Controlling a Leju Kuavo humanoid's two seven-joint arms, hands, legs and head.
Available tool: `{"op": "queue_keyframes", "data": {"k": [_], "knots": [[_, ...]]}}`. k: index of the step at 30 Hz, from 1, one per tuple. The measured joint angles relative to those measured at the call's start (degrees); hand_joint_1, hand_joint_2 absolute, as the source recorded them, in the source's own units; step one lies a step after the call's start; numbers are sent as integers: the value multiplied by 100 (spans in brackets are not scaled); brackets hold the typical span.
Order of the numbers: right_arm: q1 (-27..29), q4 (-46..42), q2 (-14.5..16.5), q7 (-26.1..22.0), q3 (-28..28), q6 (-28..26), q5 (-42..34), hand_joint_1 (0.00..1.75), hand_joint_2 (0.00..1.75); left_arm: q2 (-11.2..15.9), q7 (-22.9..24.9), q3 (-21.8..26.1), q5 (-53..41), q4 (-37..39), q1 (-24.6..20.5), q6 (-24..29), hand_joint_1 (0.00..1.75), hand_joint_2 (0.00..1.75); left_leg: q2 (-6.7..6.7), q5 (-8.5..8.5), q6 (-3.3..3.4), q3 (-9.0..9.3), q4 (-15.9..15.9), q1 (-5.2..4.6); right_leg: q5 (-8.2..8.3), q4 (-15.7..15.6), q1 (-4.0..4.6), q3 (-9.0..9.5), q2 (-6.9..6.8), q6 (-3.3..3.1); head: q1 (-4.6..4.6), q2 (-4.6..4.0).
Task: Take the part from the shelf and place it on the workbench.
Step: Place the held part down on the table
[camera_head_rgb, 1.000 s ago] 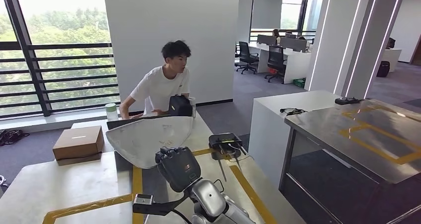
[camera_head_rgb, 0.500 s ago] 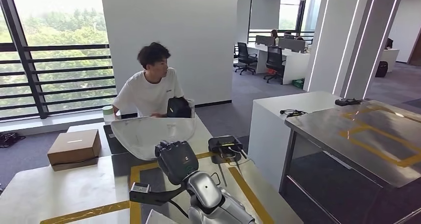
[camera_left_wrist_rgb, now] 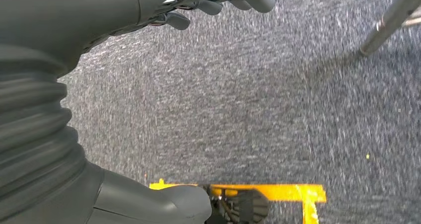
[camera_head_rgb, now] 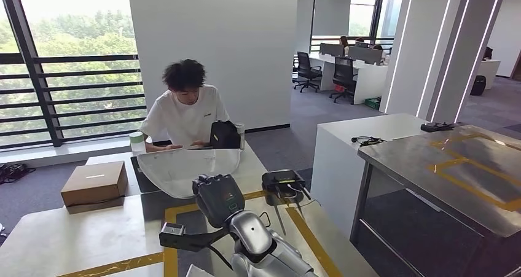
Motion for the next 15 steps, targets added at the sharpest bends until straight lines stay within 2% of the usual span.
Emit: {"op": "queue_keyframes", "data": {"k": [2,4,6,7,8,9,10,11,12,13,15], "knots": [[-5,20,5,37,-1,38,-1,159,175,-7,1,0,0,0,3,0,0,175,15,-32,-69,9,3,4,-1,-43,-22,50,8,-58,1,-1],[-10,35,7,70,-3,77,-10,159,175,-10,2,0,1,0,5,0,0,175,28,-201,-116,-134,333,3,-5,-101,-60,137,3,-125,-15,-1],[9,56,13,79,-4,98,-21,159,175,-12,2,0,4,3,9,0,0,175,32,-480,-146,-520,1056,6,-38,-105,-59,180,0,-174,-30,0],[29,70,15,81,-4,103,-27,159,175,-11,2,0,7,3,16,0,0,175,32,-560,-158,-728,1382,7,-58,-98,-53,191,2,-186,-32,-1],[50,84,15,86,-4,104,-33,159,175,-11,2,0,8,4,23,0,0,175,32,-542,-162,-864,1547,6,-81,-90,-48,205,7,-190,-33,-1],[68,97,16,95,-4,104,-42,159,175,-10,1,0,9,4,30,0,0,175,32,-416,-161,-897,1502,5,-107,-80,-46,224,12,-185,-35,-1],[83,109,16,108,-5,106,-54,159,175,-8,0,0,9,4,33,0,0,175,34,-197,-153,-813,1235,6,-138,-68,-46,253,18,-173,-37,-1],[95,118,17,124,-6,111,-68,159,175,-5,-2,0,9,4,34,0,0,175,37,44,-139,-656,840,6,-173,-54,-46,283,21,-154,-39,-1],[103,127,17,136,-9,123,-85,159,175,-3,-4,0,9,5,33,0,0,175,39,201,-123,-481,463,-3,-211,-32,-35,302,24,-126,-44,0],[111,134,17,145,-13,142,-101,159,175,-3,-8,0,9,6,30,1,0,175,39,290,-94,-350,189,-8,-240,-18,-24,310,28,-96,-40,0],[132,145,17,149,-19,176,-121,159,175,-5,-18,0,9,9,32,14,0,175,31,263,-27,-260,20,-26,-269,-7,-5,307,35,-37,-29,0]]}}
